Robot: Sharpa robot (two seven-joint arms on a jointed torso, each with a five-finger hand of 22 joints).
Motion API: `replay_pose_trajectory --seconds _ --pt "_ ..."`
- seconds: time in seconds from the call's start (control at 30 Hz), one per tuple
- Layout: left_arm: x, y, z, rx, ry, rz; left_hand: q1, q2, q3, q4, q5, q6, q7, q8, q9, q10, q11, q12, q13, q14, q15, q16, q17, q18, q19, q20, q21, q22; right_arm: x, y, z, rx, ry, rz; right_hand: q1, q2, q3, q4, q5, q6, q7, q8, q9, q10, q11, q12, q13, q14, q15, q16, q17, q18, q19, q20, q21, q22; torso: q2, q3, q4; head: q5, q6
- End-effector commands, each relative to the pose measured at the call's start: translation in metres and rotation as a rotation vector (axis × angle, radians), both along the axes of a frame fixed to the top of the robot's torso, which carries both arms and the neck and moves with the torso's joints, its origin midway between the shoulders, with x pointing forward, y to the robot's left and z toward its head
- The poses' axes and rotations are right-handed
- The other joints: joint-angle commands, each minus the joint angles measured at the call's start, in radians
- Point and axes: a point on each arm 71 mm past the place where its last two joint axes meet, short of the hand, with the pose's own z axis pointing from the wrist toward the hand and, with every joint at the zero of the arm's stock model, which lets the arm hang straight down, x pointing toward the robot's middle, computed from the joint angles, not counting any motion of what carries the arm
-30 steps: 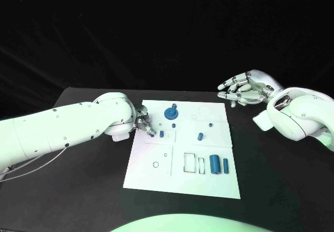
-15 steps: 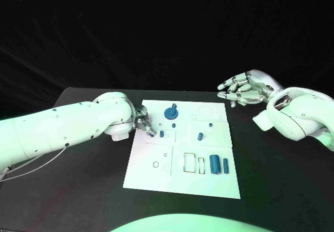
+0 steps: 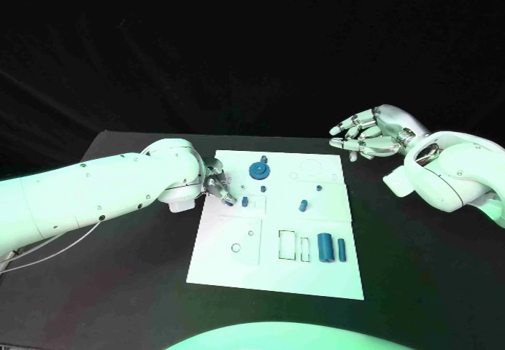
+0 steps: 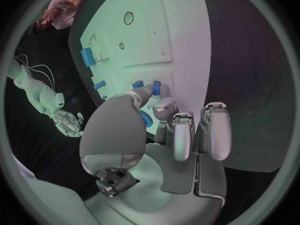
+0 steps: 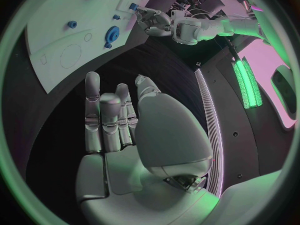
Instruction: Assemble the parts on the task board
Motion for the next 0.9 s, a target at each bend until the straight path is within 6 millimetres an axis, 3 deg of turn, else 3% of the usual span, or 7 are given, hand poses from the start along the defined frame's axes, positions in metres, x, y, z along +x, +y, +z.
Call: replay_pose_trajectory --seconds 0.03,0.9 --pt "-0.0022 -0.0001 -0.0027 0.029 0.025 -0.001 -0.006 0.006 -0.006 0.002 0.0 0.036 -0.031 0.008 0.002 0.007 0.002 0.005 0.001 0.103 -0.007 0.002 0.263 -0.007 0.027 -0.009 0.007 0.087 -0.0005 0.0016 -0.0004 -0.007 0.0 0.016 -0.006 0.001 -0.001 0.007 0.004 -0.01 -0.001 0.007 0.001 -0.001 0.001 -0.001 -0.001 -0.003 -0.001 -0.007 0.001 0.013 0.003 0.001 -0.002 -0.001 0.0 0.0004 -0.0003 -0.001 0.0" --pt "0.0005 0.0018 -0.0034 0.028 0.023 0.015 -0.088 0.007 -0.14 0.073 0.0 0.043 -0.033 0.03 0.006 0.014 0.0 0.014 0.006 0.103 -0.01 0.002 0.263 -0.008 0.028 -0.011 0.008 0.092 -0.0011 0.0007 -0.0001 -0.006 -0.002 0.013 -0.005 0.002 -0.001 0.008 0.005 -0.01 -0.001 0.008 0.002 -0.002 0.001 0.0 -0.003 -0.003 -0.001 -0.009 0.0 0.013 0.005 0.0 -0.005 -0.002 0.0 0.0008 -0.0001 -0.006 -0.003"
